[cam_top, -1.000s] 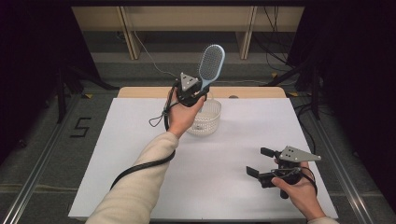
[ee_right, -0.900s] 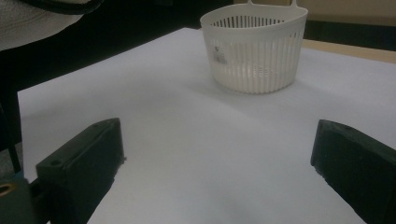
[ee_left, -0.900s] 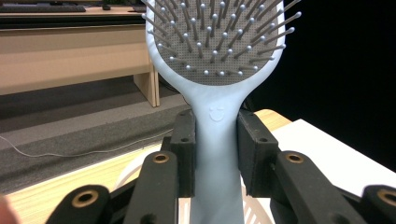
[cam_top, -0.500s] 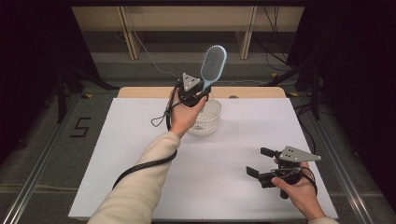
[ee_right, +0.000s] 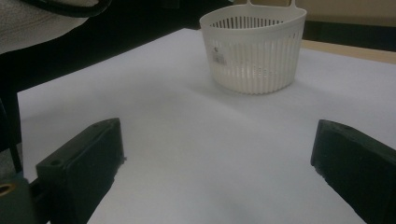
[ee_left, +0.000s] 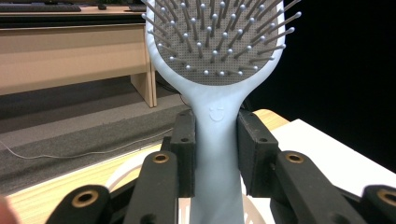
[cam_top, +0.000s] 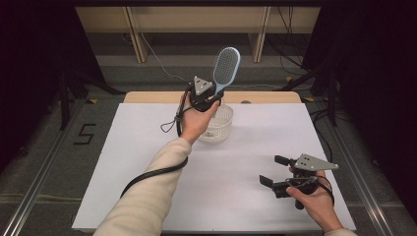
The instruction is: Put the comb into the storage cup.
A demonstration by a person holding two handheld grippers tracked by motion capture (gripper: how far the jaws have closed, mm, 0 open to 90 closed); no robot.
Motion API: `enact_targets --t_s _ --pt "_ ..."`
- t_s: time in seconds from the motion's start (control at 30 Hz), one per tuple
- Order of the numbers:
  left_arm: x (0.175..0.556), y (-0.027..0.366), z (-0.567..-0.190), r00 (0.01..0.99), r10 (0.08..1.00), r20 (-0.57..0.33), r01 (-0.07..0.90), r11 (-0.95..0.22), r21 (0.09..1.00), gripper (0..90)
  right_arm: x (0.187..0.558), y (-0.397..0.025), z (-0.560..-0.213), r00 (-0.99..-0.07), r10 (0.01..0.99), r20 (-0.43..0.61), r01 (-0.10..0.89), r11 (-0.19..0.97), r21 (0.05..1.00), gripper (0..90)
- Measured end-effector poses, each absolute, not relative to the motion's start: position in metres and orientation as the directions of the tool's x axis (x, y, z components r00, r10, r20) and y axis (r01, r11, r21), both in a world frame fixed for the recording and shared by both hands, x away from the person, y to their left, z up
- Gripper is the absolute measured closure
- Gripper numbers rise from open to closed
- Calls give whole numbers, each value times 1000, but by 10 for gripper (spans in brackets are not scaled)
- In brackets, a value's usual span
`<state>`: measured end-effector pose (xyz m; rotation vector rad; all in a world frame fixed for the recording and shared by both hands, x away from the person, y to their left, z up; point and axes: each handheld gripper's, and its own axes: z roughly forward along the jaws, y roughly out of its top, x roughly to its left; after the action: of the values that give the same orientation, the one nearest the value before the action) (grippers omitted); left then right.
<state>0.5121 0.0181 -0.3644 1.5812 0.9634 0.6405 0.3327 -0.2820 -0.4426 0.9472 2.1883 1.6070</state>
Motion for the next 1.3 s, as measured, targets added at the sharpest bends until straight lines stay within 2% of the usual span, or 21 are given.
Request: enact_targets --t_s 1.3 --pt "519 18 -371 514 853 -91 254 -50 966 696 332 -282 -443 -752 638 165 349 174 921 32"
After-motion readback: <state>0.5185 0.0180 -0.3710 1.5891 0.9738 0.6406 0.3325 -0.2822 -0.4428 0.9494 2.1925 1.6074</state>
